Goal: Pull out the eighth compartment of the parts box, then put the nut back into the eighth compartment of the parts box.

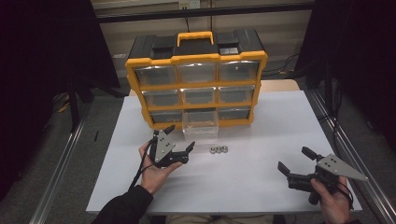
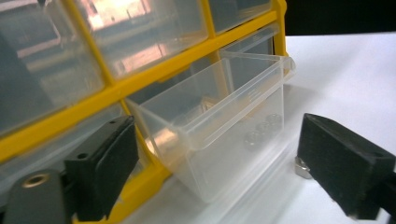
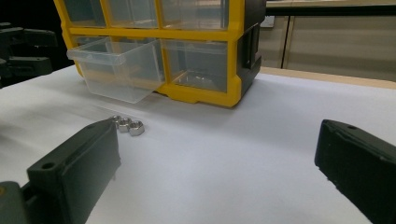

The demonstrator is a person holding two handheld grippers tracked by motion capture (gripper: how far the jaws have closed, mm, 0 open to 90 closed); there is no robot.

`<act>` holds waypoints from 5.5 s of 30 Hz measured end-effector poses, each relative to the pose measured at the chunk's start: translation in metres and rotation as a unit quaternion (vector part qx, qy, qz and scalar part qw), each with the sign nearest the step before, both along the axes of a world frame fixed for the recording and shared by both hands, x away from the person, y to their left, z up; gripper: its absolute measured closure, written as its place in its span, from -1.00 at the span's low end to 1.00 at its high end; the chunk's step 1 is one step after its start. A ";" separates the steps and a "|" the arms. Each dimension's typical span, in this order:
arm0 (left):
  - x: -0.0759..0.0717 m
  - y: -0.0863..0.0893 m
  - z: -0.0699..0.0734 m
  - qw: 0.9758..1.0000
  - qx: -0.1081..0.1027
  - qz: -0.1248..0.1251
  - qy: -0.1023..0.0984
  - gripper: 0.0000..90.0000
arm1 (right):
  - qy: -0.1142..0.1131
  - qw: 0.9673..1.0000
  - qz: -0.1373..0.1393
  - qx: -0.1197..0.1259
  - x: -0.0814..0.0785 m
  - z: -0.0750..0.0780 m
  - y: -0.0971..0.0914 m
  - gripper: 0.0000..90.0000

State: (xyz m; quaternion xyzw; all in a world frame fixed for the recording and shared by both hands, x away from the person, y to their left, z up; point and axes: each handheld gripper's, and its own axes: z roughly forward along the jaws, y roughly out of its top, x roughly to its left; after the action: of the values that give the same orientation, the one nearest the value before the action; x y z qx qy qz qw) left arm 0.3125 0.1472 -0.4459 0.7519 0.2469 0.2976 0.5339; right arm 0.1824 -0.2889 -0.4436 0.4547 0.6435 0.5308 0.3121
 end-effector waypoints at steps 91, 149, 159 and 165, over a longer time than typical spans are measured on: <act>-0.019 0.010 0.010 0.987 0.029 -0.092 0.128 -0.83 | 0.004 1.000 0.008 -0.009 0.001 0.000 0.001 -1.00; 0.036 -0.084 0.009 0.903 0.230 -0.194 0.308 -0.85 | 0.002 1.000 0.013 -0.011 0.001 0.000 0.002 -1.00; 0.038 -0.096 0.003 0.890 0.263 -0.175 0.330 -0.85 | 0.003 1.000 0.013 -0.011 0.001 -0.001 0.002 -1.00; 0.039 -0.099 0.001 0.887 0.269 -0.165 0.336 -0.64 | 0.003 1.000 0.013 -0.011 0.001 0.000 0.002 -1.00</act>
State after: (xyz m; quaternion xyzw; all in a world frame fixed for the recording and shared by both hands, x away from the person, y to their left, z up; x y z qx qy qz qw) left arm 0.3512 0.0481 -0.4450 0.9516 0.1943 -0.0107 0.2381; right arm 0.1831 -0.2873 -0.4440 0.4444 0.6559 0.5266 0.3083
